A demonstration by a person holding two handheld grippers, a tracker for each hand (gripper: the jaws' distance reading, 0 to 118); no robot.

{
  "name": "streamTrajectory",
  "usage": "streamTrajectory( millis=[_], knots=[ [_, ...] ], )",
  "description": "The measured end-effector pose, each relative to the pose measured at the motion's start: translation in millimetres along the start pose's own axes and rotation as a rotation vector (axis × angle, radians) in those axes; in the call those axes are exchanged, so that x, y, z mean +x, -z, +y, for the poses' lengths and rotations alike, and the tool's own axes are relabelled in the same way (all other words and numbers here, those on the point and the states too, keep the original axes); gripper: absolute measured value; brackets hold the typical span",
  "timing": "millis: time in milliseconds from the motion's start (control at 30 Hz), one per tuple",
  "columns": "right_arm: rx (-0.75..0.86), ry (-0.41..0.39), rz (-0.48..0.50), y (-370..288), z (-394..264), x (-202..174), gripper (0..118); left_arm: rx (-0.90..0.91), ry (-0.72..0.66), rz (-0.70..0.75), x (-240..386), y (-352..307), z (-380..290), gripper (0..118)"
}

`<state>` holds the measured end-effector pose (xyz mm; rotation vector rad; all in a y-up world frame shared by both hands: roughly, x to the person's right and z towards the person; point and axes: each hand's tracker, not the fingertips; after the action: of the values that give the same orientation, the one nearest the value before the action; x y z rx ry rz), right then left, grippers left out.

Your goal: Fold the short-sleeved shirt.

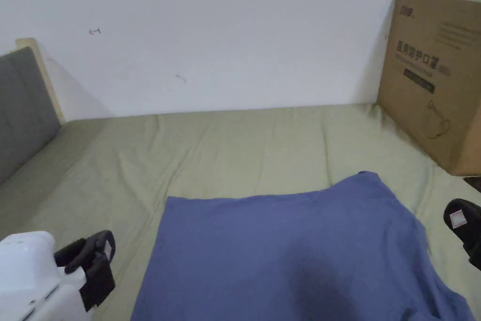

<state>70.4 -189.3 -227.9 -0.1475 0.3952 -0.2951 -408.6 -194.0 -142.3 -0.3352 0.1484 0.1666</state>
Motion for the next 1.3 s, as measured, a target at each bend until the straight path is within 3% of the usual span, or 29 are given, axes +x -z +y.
streamTrajectory(
  millis=[133, 167, 200, 233, 267, 400, 533, 567, 633, 800, 967, 1000, 1067, 1100, 1200, 1300],
  knots=[
    [-0.069, 0.013, 0.007, 0, -6, 2, 0, -0.694, -0.14, -0.006, -41, 61, -29, 2],
    [-0.098, 0.019, 0.007, 2, -10, 5, 0, -0.762, -0.147, -0.028, -47, 67, -44, 32],
    [-0.129, 0.029, 0.0, 4, -15, 8, 0, -0.768, -0.101, -0.038, -49, 71, -61, 71],
    [-0.151, 0.038, -0.012, 5, -19, 11, 0, -0.774, -0.027, 0.006, -47, 73, -74, 100],
    [-0.171, 0.051, -0.024, 6, -22, 13, 0, -0.785, 0.026, 0.031, -46, 77, -85, 105],
    [-0.239, 0.14, -0.062, 12, -34, 26, 0, -0.764, 0.099, 0.041, -40, 92, -117, 103],
    [-0.275, 0.156, -0.084, 18, -38, 34, 0, -0.674, 0.211, 0.043, -37, 112, -134, 99],
    [-0.283, 0.156, -0.089, 19, -39, 35, 0, -0.672, 0.239, 0.049, -36, 115, -136, 76],
    [-0.293, 0.154, -0.094, 20, -39, 36, 0, -0.682, 0.239, 0.03, -37, 120, -139, 6],
    [-0.315, 0.131, -0.114, 19, -42, 45, 0, -0.697, 0.053, -0.007, -47, 111, -143, 3],
    [-0.429, 0.141, -0.181, 19, -46, 82, 2, -0.638, -0.045, -0.008, -55, 93, -135, 3],
    [-0.507, 0.156, -0.215, 24, -51, 95, 21, -0.627, -0.053, -0.006, -55, 89, -131, 3],
    [-0.652, 0.203, -0.261, 34, -62, 119, 109, -0.62, -0.069, -0.012, -56, 88, -125, 3],
    [-0.729, 0.225, -0.303, 38, -75, 136, 118, -0.617, -0.076, -0.014, -56, 87, -122, 3],
    [-0.854, 0.227, -0.394, 47, -106, 165, 118, -0.604, -0.074, -0.024, -49, 83, -114, 3],
    [-0.999, 0.173, -0.429, 62, -135, 188, 114, -0.614, -0.041, -0.02, -44, 82, -110, 3]
  ],
)
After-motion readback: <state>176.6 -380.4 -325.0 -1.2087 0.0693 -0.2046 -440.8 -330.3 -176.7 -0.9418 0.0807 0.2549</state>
